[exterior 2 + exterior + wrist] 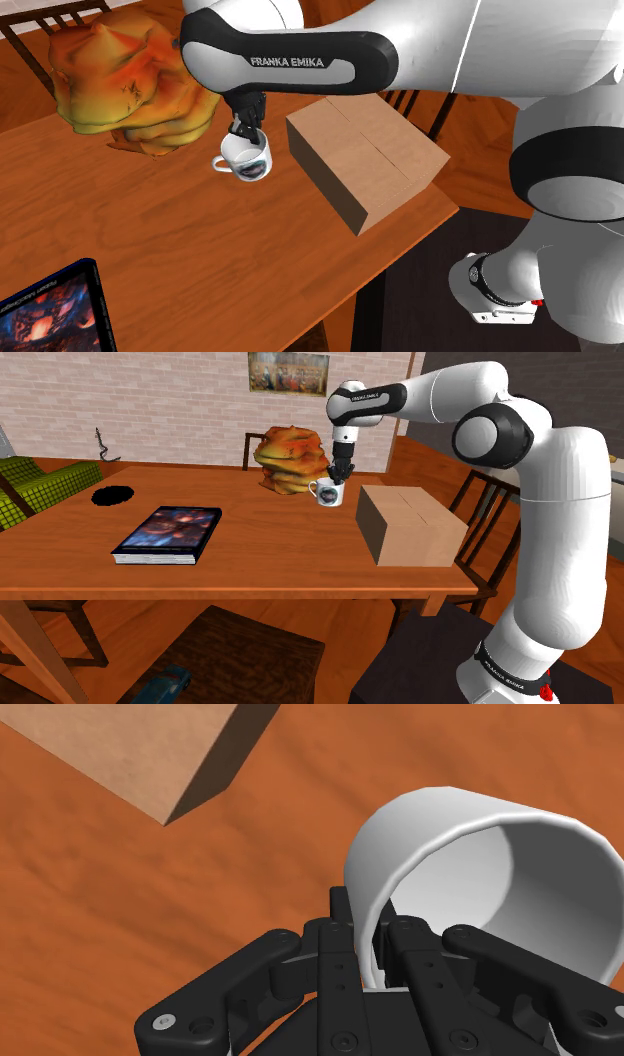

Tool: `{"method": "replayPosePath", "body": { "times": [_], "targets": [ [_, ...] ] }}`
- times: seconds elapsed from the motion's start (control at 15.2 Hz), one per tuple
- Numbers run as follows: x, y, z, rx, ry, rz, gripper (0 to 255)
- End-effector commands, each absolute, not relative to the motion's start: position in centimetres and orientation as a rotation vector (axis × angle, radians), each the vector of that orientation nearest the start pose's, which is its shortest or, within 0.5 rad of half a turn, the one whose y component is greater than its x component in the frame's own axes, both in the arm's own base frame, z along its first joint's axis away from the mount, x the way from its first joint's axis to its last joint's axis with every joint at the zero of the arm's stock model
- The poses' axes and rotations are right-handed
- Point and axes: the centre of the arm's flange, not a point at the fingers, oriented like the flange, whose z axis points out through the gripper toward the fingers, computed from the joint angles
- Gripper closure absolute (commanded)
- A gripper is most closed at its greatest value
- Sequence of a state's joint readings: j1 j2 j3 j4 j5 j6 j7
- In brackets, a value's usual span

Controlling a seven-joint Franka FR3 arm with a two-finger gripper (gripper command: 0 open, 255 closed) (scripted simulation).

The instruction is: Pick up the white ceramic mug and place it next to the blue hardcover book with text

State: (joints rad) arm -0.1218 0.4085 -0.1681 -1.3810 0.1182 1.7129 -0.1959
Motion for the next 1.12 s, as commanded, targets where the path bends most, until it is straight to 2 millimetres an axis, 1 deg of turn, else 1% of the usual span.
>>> {"method": "replayPosePath", "body": {
  "times": [0.0,0.59,0.66,1.06],
  "targets": [
    [65.2,-16.3,48.9,-3.071,0.159,0.088,255],
    [65.2,-16.3,53.7,-3.071,0.159,0.088,255],
    [65.2,-16.3,54.0,-3.071,0.159,0.088,255],
    [64.9,-8.4,54.0,-3.071,0.159,0.088,255]
  ]
}}
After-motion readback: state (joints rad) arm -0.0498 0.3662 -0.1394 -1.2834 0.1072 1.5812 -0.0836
